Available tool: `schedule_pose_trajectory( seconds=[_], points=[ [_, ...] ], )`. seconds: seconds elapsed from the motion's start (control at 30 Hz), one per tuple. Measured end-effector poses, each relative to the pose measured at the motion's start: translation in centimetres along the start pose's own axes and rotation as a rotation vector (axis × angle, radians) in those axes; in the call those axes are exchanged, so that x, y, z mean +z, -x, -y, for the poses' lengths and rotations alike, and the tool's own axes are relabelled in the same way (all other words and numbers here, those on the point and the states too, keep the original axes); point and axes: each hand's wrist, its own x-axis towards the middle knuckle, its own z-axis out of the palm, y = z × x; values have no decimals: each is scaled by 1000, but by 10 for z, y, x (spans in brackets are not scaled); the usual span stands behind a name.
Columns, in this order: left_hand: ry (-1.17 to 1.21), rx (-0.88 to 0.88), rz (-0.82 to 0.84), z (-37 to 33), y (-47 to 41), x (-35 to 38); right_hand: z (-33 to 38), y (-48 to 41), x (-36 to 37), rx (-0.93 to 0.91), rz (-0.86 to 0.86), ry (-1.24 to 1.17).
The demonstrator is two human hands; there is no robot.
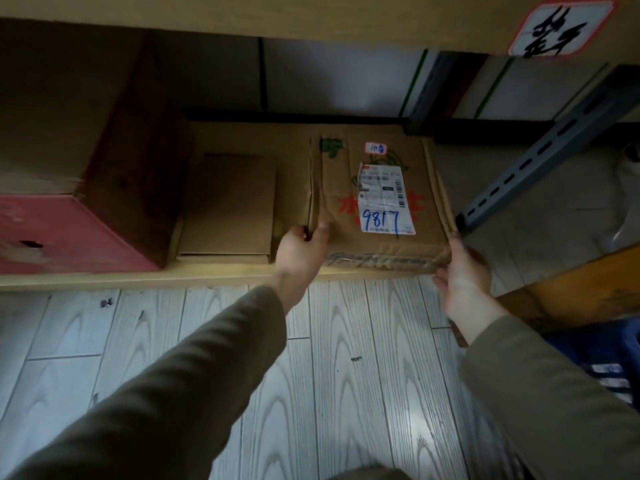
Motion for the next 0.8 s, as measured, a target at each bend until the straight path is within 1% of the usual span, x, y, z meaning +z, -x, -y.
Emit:
schedule_pose_trajectory(
  seconds=[0.07,0.1,0.13,0.17,0.2,0.27,0.33,0.4,0.53,0.6,0.63,0.67,0.73,0.8],
  points=[
    [-47,36,-73,4,3,-9,-8,18,1,60,-10,-38],
    [-82,78,-133,7,3,-17,-17,31,4,104,22,-36],
    [-138,137,-205,11,3,-29,-27,48,10,138,93,-6],
    [-221,196,-275,16,2,-43,-36,66,20,142,199,43],
    [-318,232,-337,21,0,-57,-46,82,32,107,316,102],
    [-500,241,-423,29,-7,-82,-62,102,62,-81,511,275],
    [-662,218,-472,36,-18,-103,-65,110,97,-287,621,436],
    [-752,149,-514,39,-27,-116,-63,114,128,-353,645,514],
    [-782,32,-531,40,-34,-120,-67,110,165,-280,589,578],
    [-738,-10,-497,41,-38,-119,-68,107,169,-265,553,540],
    [-662,-12,-487,42,-39,-119,-67,107,167,-266,533,506],
    [-548,-5,-480,42,-39,-119,-66,107,164,-270,514,471],
    [-233,50,-487,40,-32,-118,-63,106,158,-287,492,414],
    [71,95,-459,32,-17,-111,-61,110,151,-313,514,416]
  ],
)
